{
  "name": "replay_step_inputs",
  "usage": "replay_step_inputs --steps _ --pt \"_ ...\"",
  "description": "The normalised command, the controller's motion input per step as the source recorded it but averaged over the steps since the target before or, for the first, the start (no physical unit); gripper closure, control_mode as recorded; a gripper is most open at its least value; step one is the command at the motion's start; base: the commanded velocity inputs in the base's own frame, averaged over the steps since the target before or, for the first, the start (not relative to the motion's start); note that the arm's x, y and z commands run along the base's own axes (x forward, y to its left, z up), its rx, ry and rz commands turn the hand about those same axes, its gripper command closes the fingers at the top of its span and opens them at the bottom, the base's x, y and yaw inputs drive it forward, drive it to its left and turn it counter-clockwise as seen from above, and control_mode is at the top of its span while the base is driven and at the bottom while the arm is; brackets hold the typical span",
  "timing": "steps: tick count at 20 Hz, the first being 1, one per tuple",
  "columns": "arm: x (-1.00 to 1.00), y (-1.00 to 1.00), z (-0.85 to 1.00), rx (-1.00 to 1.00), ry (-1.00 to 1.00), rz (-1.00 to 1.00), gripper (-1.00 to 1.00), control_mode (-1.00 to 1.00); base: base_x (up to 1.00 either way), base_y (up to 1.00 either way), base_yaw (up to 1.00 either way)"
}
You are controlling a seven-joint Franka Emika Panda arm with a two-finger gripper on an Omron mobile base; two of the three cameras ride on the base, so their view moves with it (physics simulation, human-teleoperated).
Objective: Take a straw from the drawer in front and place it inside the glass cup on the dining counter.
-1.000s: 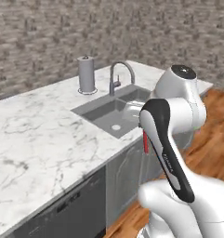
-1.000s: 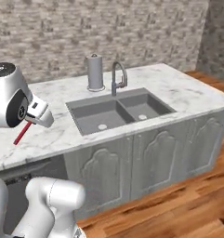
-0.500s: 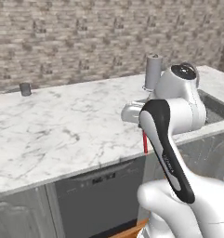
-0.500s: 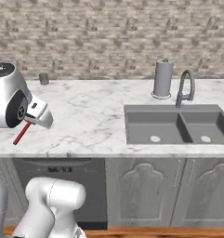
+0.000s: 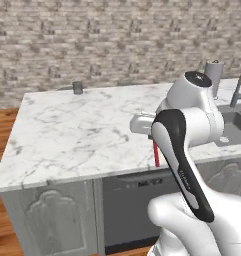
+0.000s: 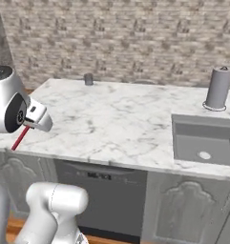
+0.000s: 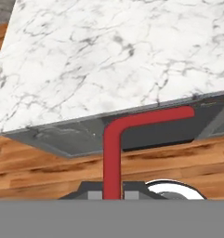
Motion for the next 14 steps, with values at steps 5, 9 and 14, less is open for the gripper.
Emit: replay_step_inputs --steps 5,9,14 --pt "0.00 0.00 0.00 0.00 0.00 0.00 1.00 1.00 0.00 1.00 0.11" --pt "0.00 0.00 0.00 0.00 0.00 0.00 1.00 1.00 0.00 1.00 0.06" --pt "0.00 0.00 0.00 0.00 0.00 0.00 1.00 1.00 0.00 1.00 0.02"
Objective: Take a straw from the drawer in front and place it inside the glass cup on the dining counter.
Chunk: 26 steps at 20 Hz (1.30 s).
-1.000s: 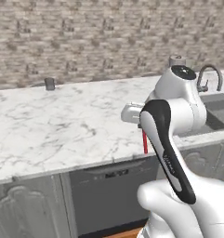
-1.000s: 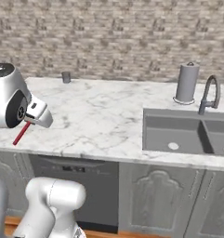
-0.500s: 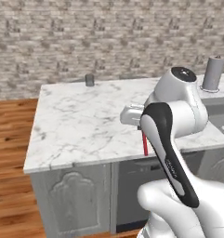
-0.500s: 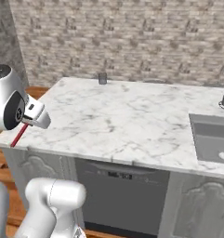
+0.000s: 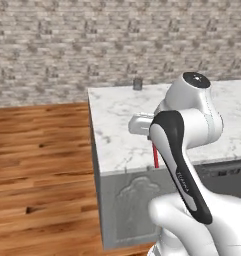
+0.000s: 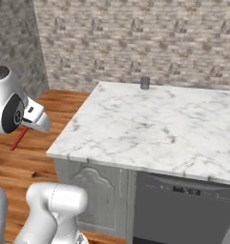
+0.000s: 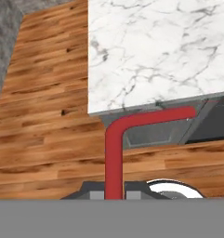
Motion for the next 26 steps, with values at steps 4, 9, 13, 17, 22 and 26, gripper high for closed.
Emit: replay_step_inputs --steps 4,9,13,17,22,26 --pt "0.00 0.00 0.00 0.00 0.00 0.00 1.00 1.00 0.05 1.00 0.00" --pt "0.00 0.00 0.00 0.00 0.00 0.00 1.00 1.00 0.20 1.00 -0.01" --pt "0.00 0.00 0.00 0.00 0.00 0.00 1.00 1.00 0.35 1.00 -0.12" --pt "0.00 0.00 0.00 0.00 0.00 0.00 1.00 1.00 0.43 1.00 -0.24" --pt "0.00 0.00 0.00 0.00 0.00 0.00 1.00 1.00 0.54 1.00 -0.39" --pt "0.00 0.00 0.00 0.00 0.00 0.00 1.00 1.00 0.51 0.95 -0.52"
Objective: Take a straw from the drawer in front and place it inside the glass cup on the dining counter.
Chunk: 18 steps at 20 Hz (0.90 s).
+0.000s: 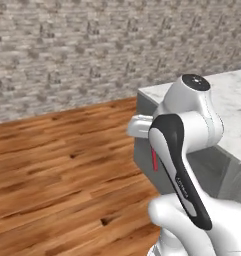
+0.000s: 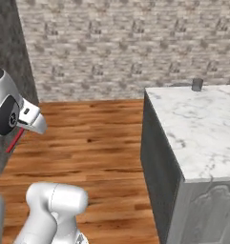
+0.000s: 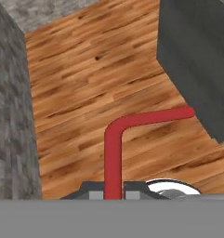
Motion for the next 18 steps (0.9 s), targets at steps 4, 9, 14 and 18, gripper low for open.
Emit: replay_step_inputs --steps 4,9,14,18 --pt "0.00 0.00 0.00 0.00 0.00 0.00 1.00 1.00 0.43 0.84 -0.59" --pt "0.00 0.00 0.00 0.00 0.00 0.00 1.00 1.00 0.44 0.77 -0.61" --pt "0.00 0.00 0.00 0.00 0.00 0.00 1.00 1.00 0.52 0.82 -0.61" --pt "0.00 0.00 0.00 0.00 0.00 0.00 1.00 1.00 0.59 0.86 -0.60"
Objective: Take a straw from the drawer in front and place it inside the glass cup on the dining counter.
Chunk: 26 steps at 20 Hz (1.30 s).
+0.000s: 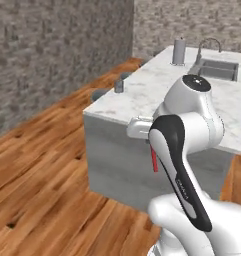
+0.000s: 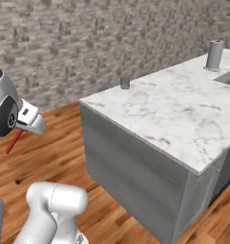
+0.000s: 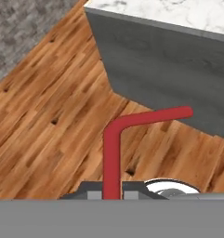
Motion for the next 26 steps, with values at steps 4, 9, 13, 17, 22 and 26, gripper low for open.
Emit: replay_step_inputs --steps 4,9,13,17,22,26 --pt "0.00 0.00 0.00 0.00 0.00 0.00 1.00 1.00 0.53 0.95 -0.59" --pt "0.00 0.00 0.00 0.00 0.00 0.00 1.00 1.00 0.28 1.00 -0.55" --pt "0.00 0.00 0.00 0.00 0.00 0.00 1.00 1.00 0.09 1.00 -0.52" --pt "0.00 0.00 0.00 0.00 0.00 0.00 1.00 1.00 0.02 1.00 -0.54" --pt "0.00 0.00 0.00 0.00 0.00 0.00 1.00 1.00 0.00 1.00 -0.55" --pt "0.00 0.00 0.00 0.00 0.00 0.00 1.00 1.00 0.00 1.00 -0.55"
